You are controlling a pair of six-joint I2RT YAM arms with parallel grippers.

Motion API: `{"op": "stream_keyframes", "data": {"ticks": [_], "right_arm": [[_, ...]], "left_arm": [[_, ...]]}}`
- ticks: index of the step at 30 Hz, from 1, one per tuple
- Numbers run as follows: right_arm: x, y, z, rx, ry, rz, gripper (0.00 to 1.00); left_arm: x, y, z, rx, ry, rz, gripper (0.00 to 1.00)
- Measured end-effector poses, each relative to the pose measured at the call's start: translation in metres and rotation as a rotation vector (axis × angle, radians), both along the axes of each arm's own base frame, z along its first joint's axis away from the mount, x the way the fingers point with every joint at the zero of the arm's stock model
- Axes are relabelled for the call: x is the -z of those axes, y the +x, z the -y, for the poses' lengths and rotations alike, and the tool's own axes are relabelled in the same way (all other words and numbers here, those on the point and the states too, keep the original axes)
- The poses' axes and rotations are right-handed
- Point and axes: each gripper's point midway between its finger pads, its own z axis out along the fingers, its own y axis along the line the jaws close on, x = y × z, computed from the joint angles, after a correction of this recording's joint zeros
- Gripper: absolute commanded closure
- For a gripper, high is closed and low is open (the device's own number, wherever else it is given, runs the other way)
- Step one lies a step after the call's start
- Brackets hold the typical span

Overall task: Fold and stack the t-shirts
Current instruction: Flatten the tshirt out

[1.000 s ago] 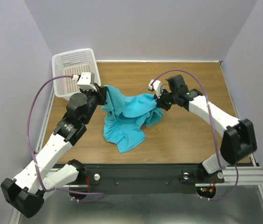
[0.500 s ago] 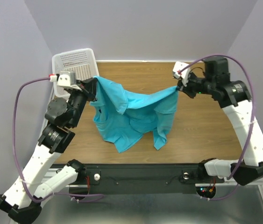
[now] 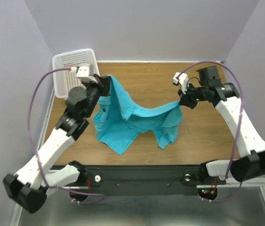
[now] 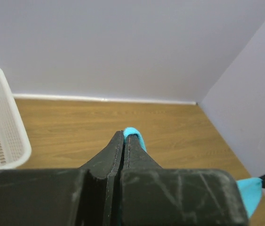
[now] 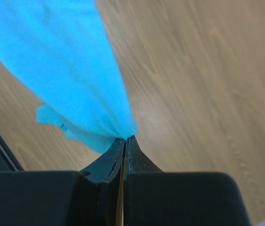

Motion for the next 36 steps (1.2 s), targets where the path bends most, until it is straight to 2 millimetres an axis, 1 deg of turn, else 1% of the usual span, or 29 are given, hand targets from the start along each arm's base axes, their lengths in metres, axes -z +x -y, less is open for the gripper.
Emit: {"op": "stream_keyframes", "data": {"ticks": [1,2,3,4,5,6,7,9,11,13,15,17,18,19,20,22,23,26,30,33,36], "right_arm": [[0.018,0.009,-0.001,0.015,-0.011,-0.045,0.99],[0.036,0.019,0.000,0.049,-0.024,-0.090,1.00],[0.060,0.029,0.003,0.099,-0.044,-0.142,0.99],[0.072,0.034,0.006,0.123,-0.054,-0.163,0.99],[0.088,0.040,0.010,0.161,-0.074,-0.194,0.99],[0.103,0.051,0.017,0.218,-0.088,-0.213,0.99],[0.109,0.058,0.021,0.251,-0.093,-0.216,0.99],[0.123,0.081,0.034,0.346,-0.111,-0.211,0.99],[0.135,0.104,0.046,0.432,-0.122,-0.191,1.00],[0.144,0.125,0.058,0.509,-0.138,-0.171,0.99],[0.153,0.147,0.063,0.562,-0.145,-0.154,0.99],[0.161,0.163,0.065,0.594,-0.147,-0.147,0.99],[0.167,0.176,0.066,0.621,-0.153,-0.138,0.99],[0.171,0.186,0.069,0.643,-0.158,-0.127,0.99],[0.174,0.191,0.070,0.657,-0.164,-0.125,0.99],[0.181,0.214,0.075,0.705,-0.177,-0.093,0.99],[0.184,0.219,0.076,0.715,-0.182,-0.088,0.99],[0.184,0.234,0.081,0.745,-0.193,-0.058,0.99],[0.176,0.257,0.083,0.774,-0.188,-0.003,0.99],[0.172,0.274,0.086,0.800,-0.186,0.035,0.97],[0.172,0.285,0.087,0.821,-0.187,0.053,0.95]], "left_arm": [[0.010,0.007,0.007,0.012,0.011,-0.019,1.00],[0.027,0.019,0.018,0.030,0.030,-0.051,1.00],[0.040,0.027,0.025,0.041,0.046,-0.077,1.00],[0.066,0.041,0.036,0.057,0.079,-0.131,1.00],[0.083,0.049,0.043,0.065,0.100,-0.167,1.00],[0.102,0.056,0.048,0.072,0.125,-0.205,1.00],[0.120,0.063,0.053,0.080,0.148,-0.239,1.00],[0.151,0.081,0.063,0.085,0.187,-0.301,1.00],[0.166,0.097,0.071,0.077,0.205,-0.329,1.00],[0.171,0.114,0.075,0.058,0.209,-0.336,1.00],[0.173,0.139,0.080,0.018,0.205,-0.328,1.00],[0.175,0.157,0.080,-0.022,0.202,-0.321,1.00],[0.177,0.165,0.078,-0.045,0.203,-0.322,1.00],[0.181,0.175,0.075,-0.076,0.203,-0.322,1.00],[0.184,0.181,0.073,-0.094,0.206,-0.327,1.00],[0.198,0.199,0.063,-0.155,0.216,-0.346,1.00],[0.204,0.204,0.060,-0.169,0.221,-0.356,1.00],[0.219,0.223,0.052,-0.204,0.233,-0.382,1.00],[0.227,0.247,0.048,-0.227,0.238,-0.400,1.00],[0.233,0.255,0.046,-0.238,0.245,-0.416,1.00],[0.234,0.261,0.043,-0.249,0.249,-0.426,1.00]]}}
